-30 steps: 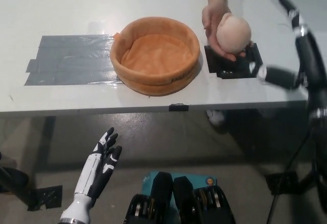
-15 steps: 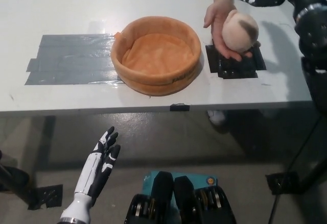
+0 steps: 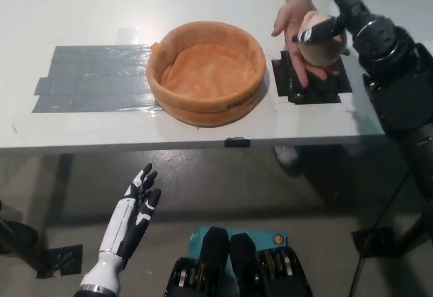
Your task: A person hands a emotional support dumpling to the robot which it grabs with its right hand and places in the soft place kept infront of it in the centre of the desk
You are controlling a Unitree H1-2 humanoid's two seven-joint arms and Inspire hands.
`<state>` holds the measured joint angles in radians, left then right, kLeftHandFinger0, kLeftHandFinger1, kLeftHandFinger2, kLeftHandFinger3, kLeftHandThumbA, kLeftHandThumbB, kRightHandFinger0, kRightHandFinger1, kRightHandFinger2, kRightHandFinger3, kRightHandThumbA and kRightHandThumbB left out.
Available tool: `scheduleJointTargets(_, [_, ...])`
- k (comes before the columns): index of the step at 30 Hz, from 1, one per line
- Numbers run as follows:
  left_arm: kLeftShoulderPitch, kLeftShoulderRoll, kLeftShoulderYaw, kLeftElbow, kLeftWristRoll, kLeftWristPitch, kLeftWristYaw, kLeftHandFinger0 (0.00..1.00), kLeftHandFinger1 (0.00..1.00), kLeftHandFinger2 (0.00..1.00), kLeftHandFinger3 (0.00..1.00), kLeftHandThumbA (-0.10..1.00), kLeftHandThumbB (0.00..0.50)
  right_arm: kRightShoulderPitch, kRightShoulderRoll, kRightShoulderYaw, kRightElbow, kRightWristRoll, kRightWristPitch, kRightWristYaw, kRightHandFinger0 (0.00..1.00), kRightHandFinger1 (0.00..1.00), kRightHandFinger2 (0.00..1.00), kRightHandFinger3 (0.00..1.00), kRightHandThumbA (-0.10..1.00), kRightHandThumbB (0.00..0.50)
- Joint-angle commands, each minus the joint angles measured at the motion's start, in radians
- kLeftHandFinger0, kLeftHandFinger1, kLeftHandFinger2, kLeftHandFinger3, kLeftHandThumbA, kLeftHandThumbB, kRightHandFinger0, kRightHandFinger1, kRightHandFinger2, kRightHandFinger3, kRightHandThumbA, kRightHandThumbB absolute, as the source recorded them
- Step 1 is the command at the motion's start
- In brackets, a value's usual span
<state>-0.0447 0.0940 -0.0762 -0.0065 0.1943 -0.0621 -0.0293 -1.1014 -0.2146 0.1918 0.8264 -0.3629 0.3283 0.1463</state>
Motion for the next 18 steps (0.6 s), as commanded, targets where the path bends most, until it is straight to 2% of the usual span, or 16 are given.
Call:
scheduleJointTargets(1, [-0.013, 0.01, -0.001, -0.039, 0.009, -0.018, 0.002, 1.0, 1.0, 1.0, 1.0, 0.93, 0.064, -0.061, -0.012, 0.027, 0.031, 0.008, -0.014, 0.057, 1.0, 1.0, 1.0, 1.0, 0.95, 0.377])
scheduleJointTargets(5, [-0.014, 0.009, 0.001, -0.038, 0.004, -0.014, 0.002, 1.0, 1.0, 1.0, 1.0, 0.92, 0.068, -0.051, -0.016, 0.049, 0.05, -0.004, 0.0, 0.065, 1.0, 1.0, 1.0, 1.0, 0.98, 0.416])
scheduleJointTargets(8, [-0.016, 0.006, 0.001, -0.03, 0.002, -0.023, 0.003, 1.0, 1.0, 1.0, 1.0, 0.91, 0.063, -0.059, -0.024, 0.095, 0.106, -0.025, -0.016, 0.105, 1.0, 1.0, 1.0, 1.0, 1.0, 0.383])
scheduleJointTargets(11, [-0.013, 0.006, 0.002, -0.032, 0.001, -0.022, 0.004, 1.0, 1.0, 1.0, 1.0, 0.91, 0.066, -0.078, -0.023, 0.133, 0.159, -0.042, -0.015, 0.12, 1.0, 1.0, 1.0, 1.0, 0.98, 0.389])
scheduleJointTargets(12, [-0.014, 0.006, 0.002, -0.032, 0.002, -0.021, 0.005, 1.0, 1.0, 1.0, 1.0, 0.91, 0.072, -0.088, -0.021, 0.148, 0.174, -0.049, 0.004, 0.129, 1.0, 1.0, 1.0, 1.0, 0.86, 0.367])
scheduleJointTargets(14, [-0.015, 0.007, 0.0, -0.034, 0.009, -0.019, 0.006, 1.0, 1.0, 1.0, 1.0, 0.92, 0.066, -0.104, -0.024, 0.198, 0.2, -0.091, 0.02, 0.124, 1.0, 1.0, 1.0, 1.0, 0.51, 0.304])
scheduleJointTargets(15, [-0.015, 0.008, 0.0, -0.035, 0.011, -0.018, 0.006, 1.0, 1.0, 1.0, 1.0, 0.92, 0.066, -0.104, -0.024, 0.205, 0.198, -0.093, 0.029, 0.121, 1.0, 1.0, 1.0, 1.0, 0.43, 0.297])
scheduleJointTargets(16, [-0.015, 0.008, 0.001, -0.033, 0.009, -0.02, 0.006, 1.0, 1.0, 1.0, 1.0, 0.92, 0.066, -0.098, -0.023, 0.201, 0.204, -0.092, 0.02, 0.072, 1.0, 1.0, 1.0, 1.0, 0.03, 0.296])
scheduleJointTargets(17, [-0.016, 0.006, 0.002, -0.031, 0.007, -0.021, 0.007, 1.0, 1.0, 1.0, 1.0, 0.92, 0.07, -0.089, -0.027, 0.213, 0.191, -0.109, 0.003, 0.036, 0.71, 0.84, 0.88, 1.0, -0.09, 0.229])
scheduleJointTargets(18, [-0.018, 0.006, 0.002, -0.028, 0.007, -0.025, 0.008, 1.0, 1.0, 1.0, 1.0, 0.92, 0.07, -0.082, -0.03, 0.217, 0.179, -0.119, -0.008, 0.008, 0.63, 0.75, 0.78, 1.0, -0.1, 0.214])
